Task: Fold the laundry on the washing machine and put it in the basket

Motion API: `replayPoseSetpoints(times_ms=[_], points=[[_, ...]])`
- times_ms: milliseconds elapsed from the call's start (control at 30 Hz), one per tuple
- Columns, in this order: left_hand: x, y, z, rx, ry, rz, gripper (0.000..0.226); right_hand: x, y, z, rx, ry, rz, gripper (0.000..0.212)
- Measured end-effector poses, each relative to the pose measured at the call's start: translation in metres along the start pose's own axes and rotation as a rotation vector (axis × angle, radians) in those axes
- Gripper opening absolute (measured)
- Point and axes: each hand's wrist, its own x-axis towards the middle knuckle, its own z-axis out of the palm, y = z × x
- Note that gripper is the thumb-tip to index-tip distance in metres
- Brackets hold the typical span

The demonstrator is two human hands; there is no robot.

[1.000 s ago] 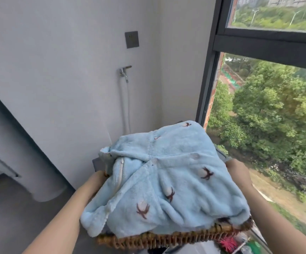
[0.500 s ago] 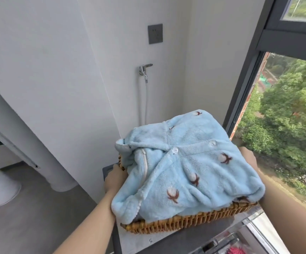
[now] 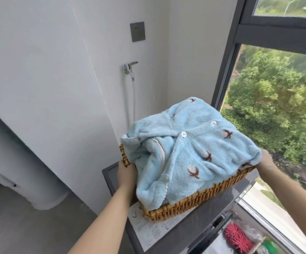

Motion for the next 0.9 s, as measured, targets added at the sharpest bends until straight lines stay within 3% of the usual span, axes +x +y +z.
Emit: replayPoseSetpoints(times_ms=[67, 133, 233, 333, 433, 567, 667, 733, 833, 900], points=[[0.003, -0.005, -0.005, -0.077, -0.064, -0.020, 0.018, -0.036, 0.018, 0.009, 0.187, 0.154, 0.035, 0.028], [0.007, -0.008, -0.008, -0.098, -0.118, -0.007, 0.030, -0.081, 0.036, 0.025, 0.302, 0.197, 0.086, 0.040], [0.010, -0.012, -0.013, -0.056, -0.162, 0.007, 0.037, -0.154, 0.045, 0.069, 0.410, 0.049, 0.104, 0.045], [-0.003, -0.007, -0.023, -0.040, -0.181, 0.014, 0.040, -0.199, 0.041, 0.117, 0.329, -0.088, 0.008, 0.055], [-0.017, -0.011, -0.033, -0.025, -0.206, -0.037, 0.055, -0.212, 0.034, 0.150, 0.510, -0.107, 0.116, 0.072], [-0.027, -0.025, -0.042, -0.072, -0.262, -0.117, 0.077, -0.192, 0.033, 0.160, 0.552, -0.024, 0.135, 0.064], [-0.035, -0.031, -0.041, -0.059, -0.289, -0.215, 0.086, -0.178, 0.026, 0.153, 0.471, 0.062, 0.192, 0.016], [-0.039, -0.034, -0.040, -0.046, -0.312, -0.224, 0.090, -0.171, 0.028, 0.147, 0.397, 0.042, 0.147, 0.027], [-0.040, -0.036, -0.050, -0.046, -0.386, -0.231, 0.096, -0.177, 0.026, 0.133, 0.373, -0.019, 0.062, 0.006], [-0.037, -0.038, -0.063, -0.062, -0.479, -0.266, 0.102, -0.192, 0.029, 0.125, 0.475, -0.061, 0.151, 0.021]])
